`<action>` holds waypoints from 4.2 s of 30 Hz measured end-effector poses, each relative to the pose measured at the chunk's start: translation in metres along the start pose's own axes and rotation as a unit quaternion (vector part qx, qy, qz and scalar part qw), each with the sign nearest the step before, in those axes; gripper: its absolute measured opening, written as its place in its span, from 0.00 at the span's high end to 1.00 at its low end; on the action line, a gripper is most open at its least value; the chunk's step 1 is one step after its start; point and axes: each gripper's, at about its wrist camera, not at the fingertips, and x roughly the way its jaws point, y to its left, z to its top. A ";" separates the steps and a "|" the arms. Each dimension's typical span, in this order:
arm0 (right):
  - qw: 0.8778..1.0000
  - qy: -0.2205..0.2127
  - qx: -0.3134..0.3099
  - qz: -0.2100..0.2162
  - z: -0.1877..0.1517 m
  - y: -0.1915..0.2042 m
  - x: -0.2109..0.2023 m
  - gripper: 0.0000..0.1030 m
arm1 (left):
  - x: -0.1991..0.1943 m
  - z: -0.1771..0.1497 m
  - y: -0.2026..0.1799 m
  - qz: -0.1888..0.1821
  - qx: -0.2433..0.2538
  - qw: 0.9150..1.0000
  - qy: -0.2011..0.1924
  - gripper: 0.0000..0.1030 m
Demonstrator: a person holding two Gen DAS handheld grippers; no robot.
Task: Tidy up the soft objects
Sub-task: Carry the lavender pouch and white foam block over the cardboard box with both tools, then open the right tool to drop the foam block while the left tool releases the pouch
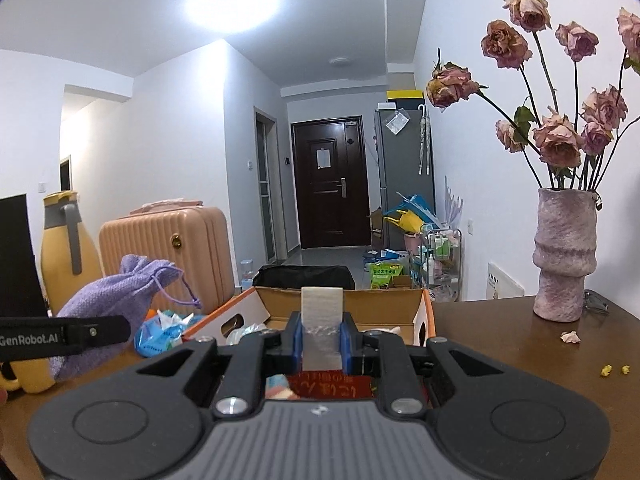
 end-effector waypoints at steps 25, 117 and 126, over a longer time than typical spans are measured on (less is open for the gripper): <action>1.000 0.005 -0.004 -0.006 0.025 0.004 0.074 0.83 | 0.072 0.028 -0.007 0.018 -0.005 1.000 -0.008 0.50; 0.988 0.114 -0.047 -0.098 -0.030 -0.019 0.221 0.77 | 0.241 -0.011 -0.006 0.058 0.076 0.995 0.036 0.25; 0.988 0.096 -0.050 -0.108 -0.029 -0.019 0.216 0.01 | 0.233 -0.006 -0.004 0.074 0.066 0.995 0.005 0.00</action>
